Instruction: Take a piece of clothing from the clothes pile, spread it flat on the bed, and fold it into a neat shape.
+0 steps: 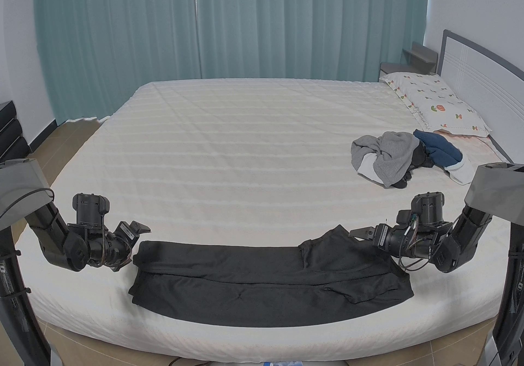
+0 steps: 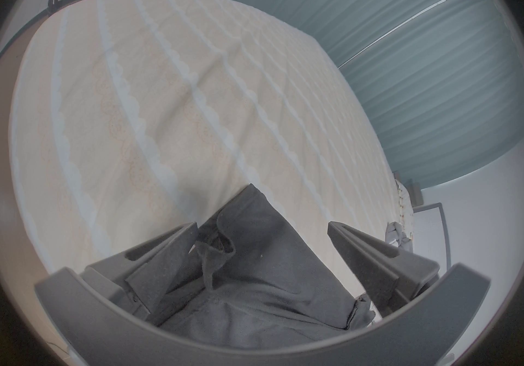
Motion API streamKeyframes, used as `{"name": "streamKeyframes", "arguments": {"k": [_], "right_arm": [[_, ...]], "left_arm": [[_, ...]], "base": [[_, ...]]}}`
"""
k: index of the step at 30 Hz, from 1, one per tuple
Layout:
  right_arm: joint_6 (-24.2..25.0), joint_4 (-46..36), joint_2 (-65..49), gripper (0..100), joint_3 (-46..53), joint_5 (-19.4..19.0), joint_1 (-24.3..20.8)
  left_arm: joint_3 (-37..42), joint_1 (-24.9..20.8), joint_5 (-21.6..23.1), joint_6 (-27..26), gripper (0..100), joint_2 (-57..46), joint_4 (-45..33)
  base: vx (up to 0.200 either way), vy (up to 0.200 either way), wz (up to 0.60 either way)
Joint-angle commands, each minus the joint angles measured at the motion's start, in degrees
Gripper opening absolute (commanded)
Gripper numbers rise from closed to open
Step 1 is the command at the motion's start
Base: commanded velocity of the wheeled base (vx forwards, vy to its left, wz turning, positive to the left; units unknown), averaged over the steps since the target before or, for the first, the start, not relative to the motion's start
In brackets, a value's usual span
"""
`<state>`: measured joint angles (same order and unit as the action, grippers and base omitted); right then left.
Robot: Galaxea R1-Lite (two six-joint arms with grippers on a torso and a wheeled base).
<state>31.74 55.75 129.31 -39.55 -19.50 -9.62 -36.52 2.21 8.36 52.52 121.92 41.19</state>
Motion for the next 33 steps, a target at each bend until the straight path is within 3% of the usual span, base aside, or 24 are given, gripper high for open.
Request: {"name": "streamKeyframes", "arguments": {"k": [1,10,21,22,33], "right_arm": [[-2.3,-2.31,2.79,100,-3.34,-0.01,-1.02],[-3.8,-5.91,4.11,100,-6.68,-0.01,-1.19],[-4.76,-6.62,6.92,100,-8.79,0.08,-2.07],[-4.76,-6.62,6.92,0,-8.79,0.08,-2.07],[-6.43,-6.35,3.67,0,-3.96,0.34,-1.28]], "left_arm": [[4.27,-0.01,-0.1,1.98,100,-0.45,2.93],[9.98,-0.01,0.16,1.98,100,-0.01,9.35],[10.07,-0.01,-0.01,1.54,100,1.13,10.14],[10.07,-0.01,-0.01,1.54,100,1.13,10.14],[10.16,-0.1,-0.28,1.54,100,1.3,10.14]], "base": [[0.0,0.0,0.0],[0.0,0.0,0.0],[0.0,0.0,0.0],[0.0,0.0,0.0],[0.0,0.0,0.0]]}}
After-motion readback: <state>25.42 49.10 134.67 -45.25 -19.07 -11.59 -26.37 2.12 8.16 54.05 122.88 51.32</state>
